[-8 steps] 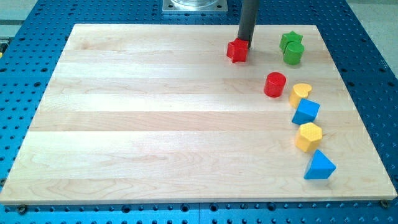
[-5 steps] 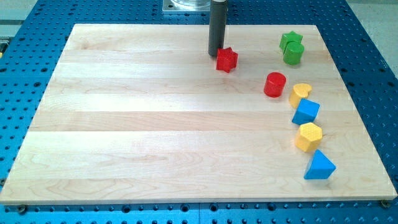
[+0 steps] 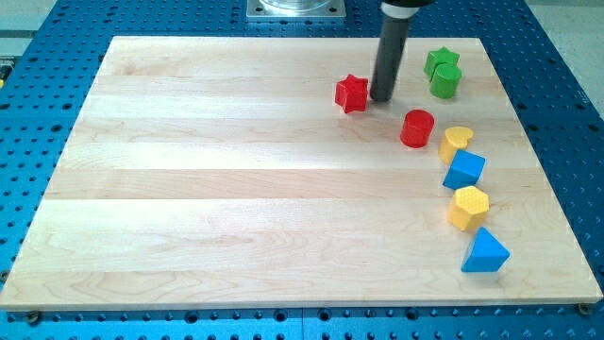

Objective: Push the red star towards the top left corner of the board

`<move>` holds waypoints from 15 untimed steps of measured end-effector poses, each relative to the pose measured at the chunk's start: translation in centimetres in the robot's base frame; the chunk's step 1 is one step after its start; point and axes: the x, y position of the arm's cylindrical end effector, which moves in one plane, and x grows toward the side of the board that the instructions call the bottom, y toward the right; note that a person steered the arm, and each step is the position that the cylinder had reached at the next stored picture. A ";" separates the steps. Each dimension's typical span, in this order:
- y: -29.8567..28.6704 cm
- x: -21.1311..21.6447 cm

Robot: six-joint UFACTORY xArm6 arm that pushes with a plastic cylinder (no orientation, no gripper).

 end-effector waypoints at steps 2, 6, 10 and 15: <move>-8.1 4.6; -19.5 -3.2; -25.8 -0.4; -23.4 -6.5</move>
